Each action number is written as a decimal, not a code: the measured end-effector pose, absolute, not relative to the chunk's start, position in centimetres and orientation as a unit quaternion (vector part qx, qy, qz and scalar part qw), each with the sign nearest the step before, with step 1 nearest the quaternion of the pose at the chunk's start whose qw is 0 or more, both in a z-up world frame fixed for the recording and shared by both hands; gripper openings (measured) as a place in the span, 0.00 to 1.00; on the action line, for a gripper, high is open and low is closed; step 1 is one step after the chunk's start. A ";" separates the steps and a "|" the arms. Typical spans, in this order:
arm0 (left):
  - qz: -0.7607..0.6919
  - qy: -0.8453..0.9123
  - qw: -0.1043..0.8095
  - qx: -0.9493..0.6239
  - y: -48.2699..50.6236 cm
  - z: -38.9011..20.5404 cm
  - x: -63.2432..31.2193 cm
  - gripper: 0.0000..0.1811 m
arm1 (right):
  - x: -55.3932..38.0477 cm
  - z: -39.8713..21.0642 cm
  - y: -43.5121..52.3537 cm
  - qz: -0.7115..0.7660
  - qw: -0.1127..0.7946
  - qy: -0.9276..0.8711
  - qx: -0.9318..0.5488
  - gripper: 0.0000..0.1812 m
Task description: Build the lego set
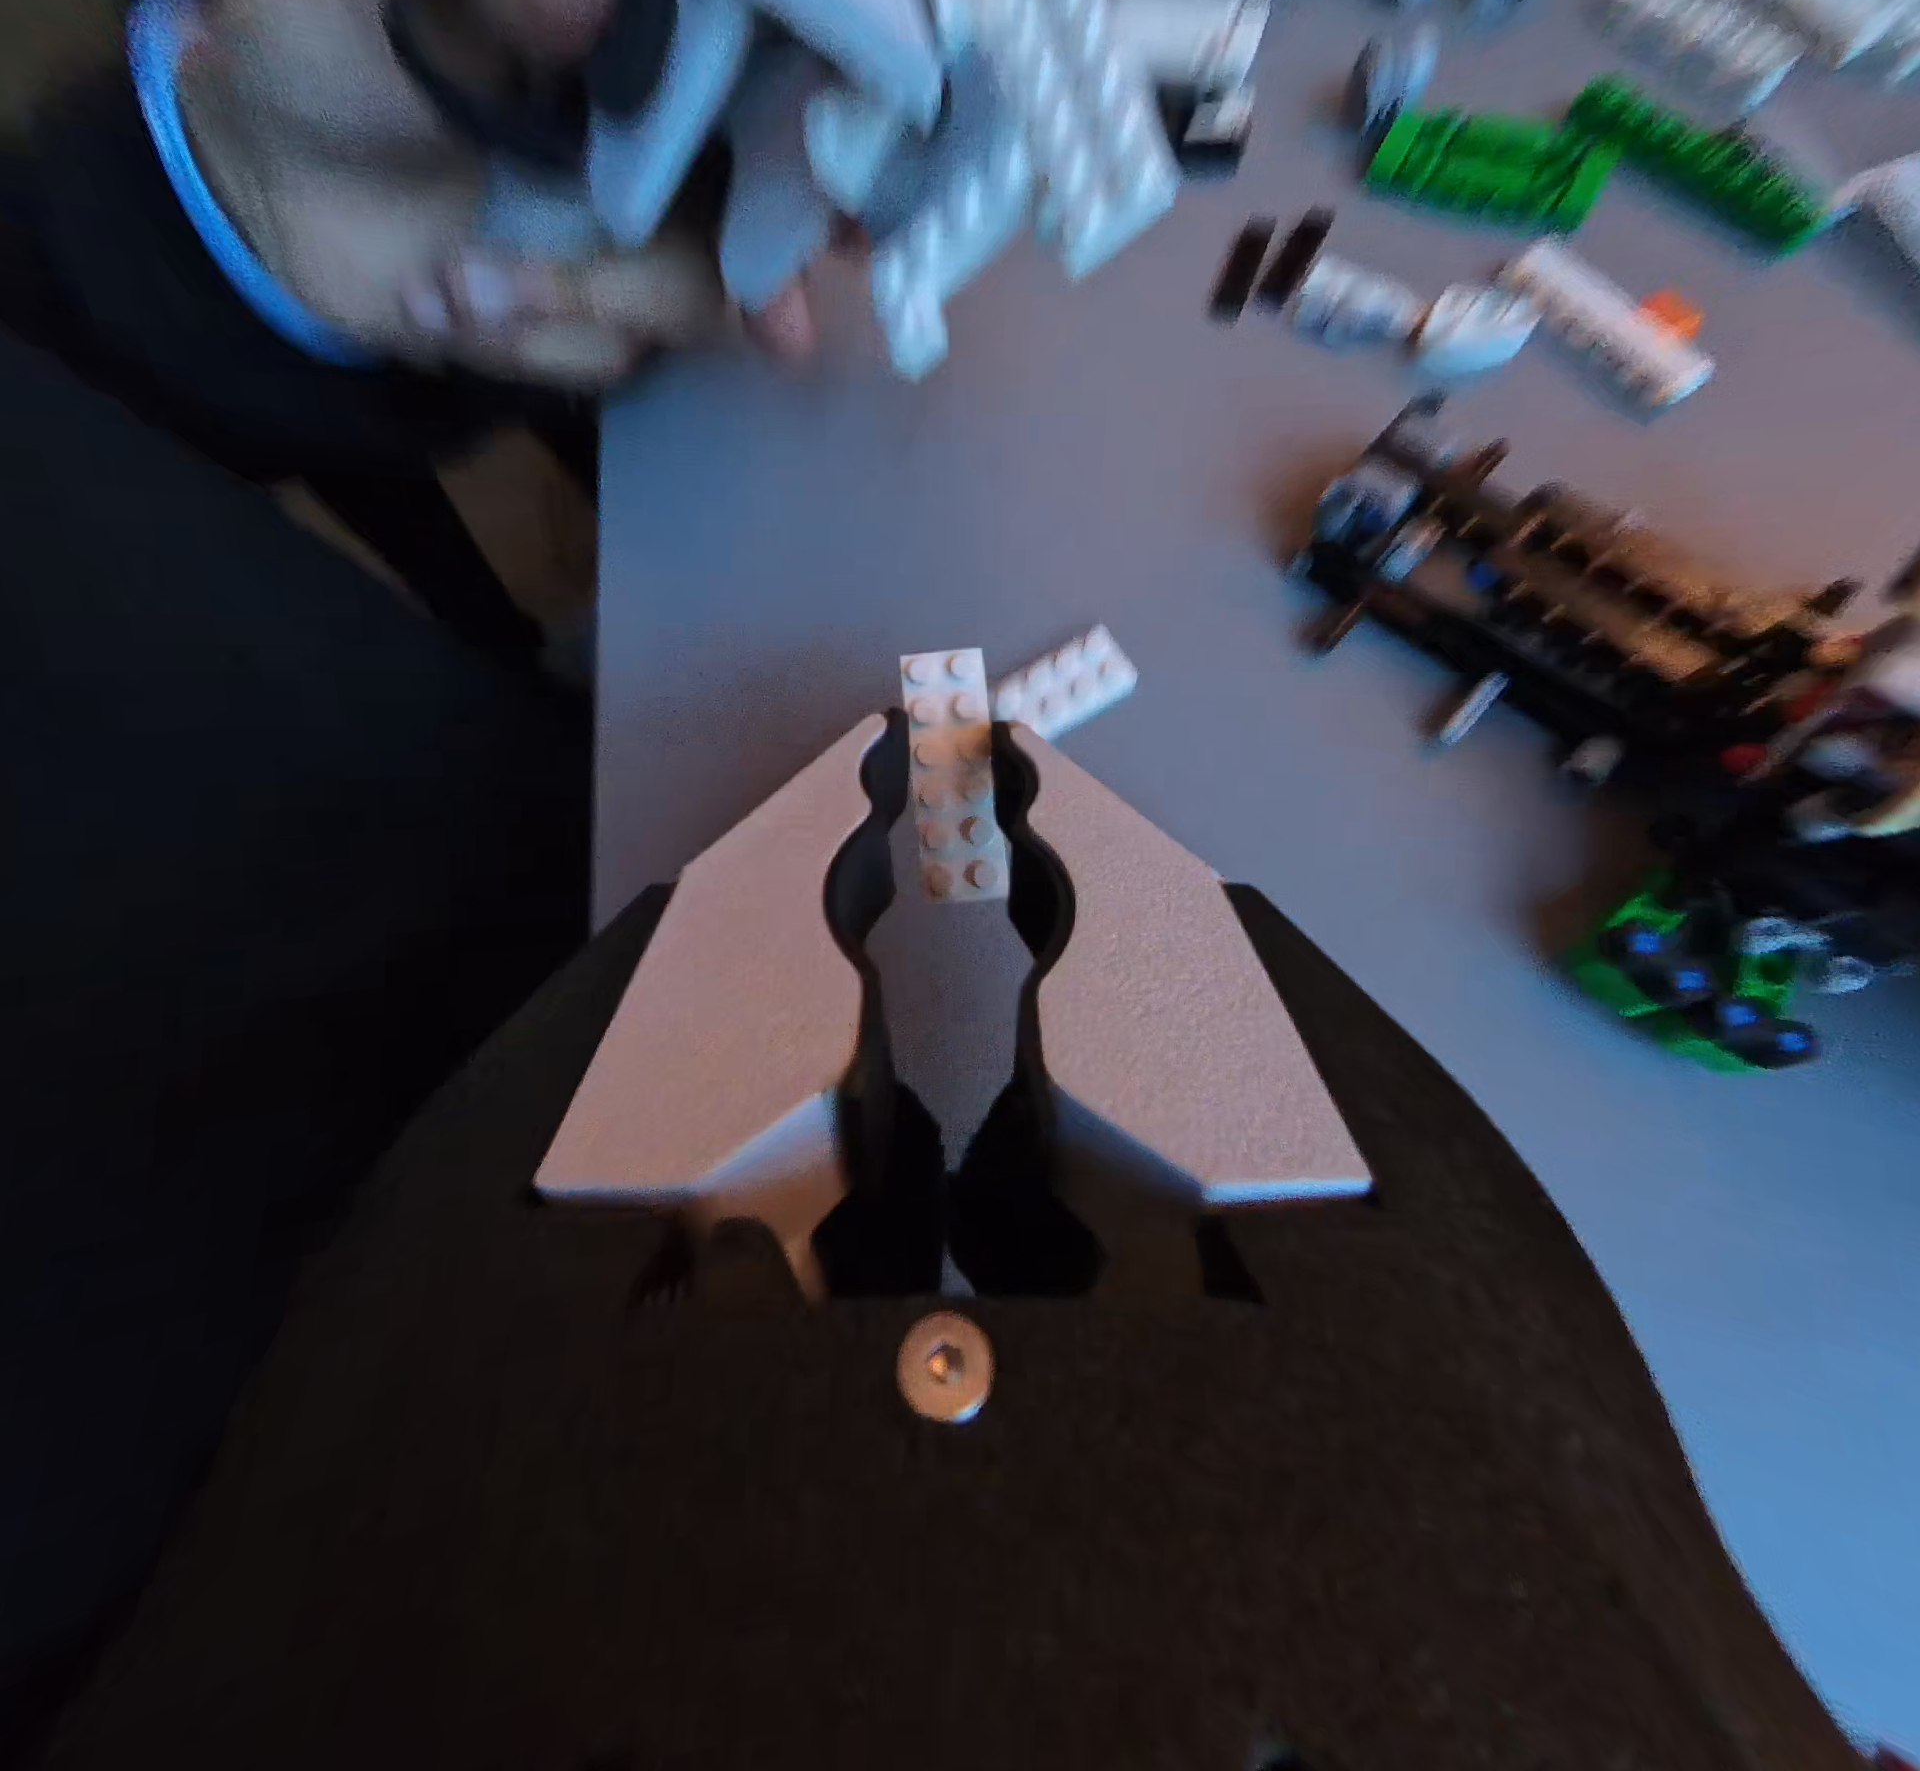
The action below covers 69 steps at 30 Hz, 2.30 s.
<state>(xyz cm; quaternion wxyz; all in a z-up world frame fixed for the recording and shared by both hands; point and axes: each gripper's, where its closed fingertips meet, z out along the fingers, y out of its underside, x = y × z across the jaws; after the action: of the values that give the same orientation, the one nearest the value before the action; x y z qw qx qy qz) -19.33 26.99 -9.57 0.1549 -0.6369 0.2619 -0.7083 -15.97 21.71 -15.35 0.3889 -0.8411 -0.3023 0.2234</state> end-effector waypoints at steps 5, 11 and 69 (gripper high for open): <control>-0.756 0.148 0.159 -0.618 27.7 -8.4 -18.6 0.07 | -15.3 -7.2 25.8 0.235 0.505 -0.116 -0.823 0.08; -0.759 0.059 0.155 -0.630 28.5 -9.2 -18.0 0.07 | -16.2 -8.7 28.9 0.165 0.483 -0.022 -0.860 0.08; -0.720 0.109 0.019 -0.685 28.0 -11.0 -19.0 0.08 | -18.0 -11.3 27.6 0.104 0.401 -0.453 -0.789 0.27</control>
<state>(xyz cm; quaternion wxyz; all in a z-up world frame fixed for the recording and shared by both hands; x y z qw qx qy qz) -19.02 28.03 -11.04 0.0193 -0.6847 0.1093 -0.7203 -18.02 27.60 -11.31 0.4008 -0.7894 -0.4533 0.1040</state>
